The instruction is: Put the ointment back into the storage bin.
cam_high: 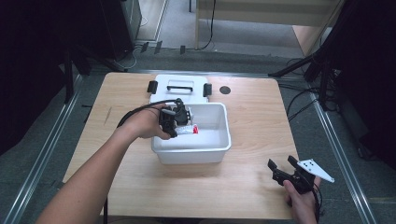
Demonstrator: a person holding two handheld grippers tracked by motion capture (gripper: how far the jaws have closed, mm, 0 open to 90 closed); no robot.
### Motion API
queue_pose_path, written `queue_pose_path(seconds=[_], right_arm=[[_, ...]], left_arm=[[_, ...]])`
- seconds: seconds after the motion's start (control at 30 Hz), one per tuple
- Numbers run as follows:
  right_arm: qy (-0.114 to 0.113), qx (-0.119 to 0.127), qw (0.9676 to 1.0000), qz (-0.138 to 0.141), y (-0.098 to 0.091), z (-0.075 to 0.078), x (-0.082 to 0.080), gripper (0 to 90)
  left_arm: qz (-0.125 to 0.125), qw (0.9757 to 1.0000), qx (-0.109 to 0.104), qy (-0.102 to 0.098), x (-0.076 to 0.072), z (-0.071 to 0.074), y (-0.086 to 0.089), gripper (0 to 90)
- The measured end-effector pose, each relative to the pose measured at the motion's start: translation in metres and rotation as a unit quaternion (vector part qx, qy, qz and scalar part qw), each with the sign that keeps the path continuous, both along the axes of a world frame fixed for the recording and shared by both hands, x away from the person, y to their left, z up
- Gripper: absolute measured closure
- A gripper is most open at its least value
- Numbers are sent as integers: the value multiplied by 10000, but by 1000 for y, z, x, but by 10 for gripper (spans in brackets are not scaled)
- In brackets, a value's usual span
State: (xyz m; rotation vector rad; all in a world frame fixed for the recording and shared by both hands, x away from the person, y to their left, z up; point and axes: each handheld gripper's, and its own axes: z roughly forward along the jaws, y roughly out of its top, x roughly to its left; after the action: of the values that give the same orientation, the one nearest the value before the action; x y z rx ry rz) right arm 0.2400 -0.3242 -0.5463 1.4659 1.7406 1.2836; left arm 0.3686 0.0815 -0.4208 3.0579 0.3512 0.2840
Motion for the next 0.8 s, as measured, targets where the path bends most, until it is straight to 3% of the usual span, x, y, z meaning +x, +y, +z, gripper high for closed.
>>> queue_pose_path(seconds=[0.53, 0.8], right_arm=[[0, 33, 10000, 9, 0, 0, 0, 132], [-3, 38, 10000, 13, 0, 0, 0, 132]], left_arm=[[180, 9989, 193, 380, 8, -31, -8, 723], [353, 9971, 425, 516, 10, -42, -12, 722]])
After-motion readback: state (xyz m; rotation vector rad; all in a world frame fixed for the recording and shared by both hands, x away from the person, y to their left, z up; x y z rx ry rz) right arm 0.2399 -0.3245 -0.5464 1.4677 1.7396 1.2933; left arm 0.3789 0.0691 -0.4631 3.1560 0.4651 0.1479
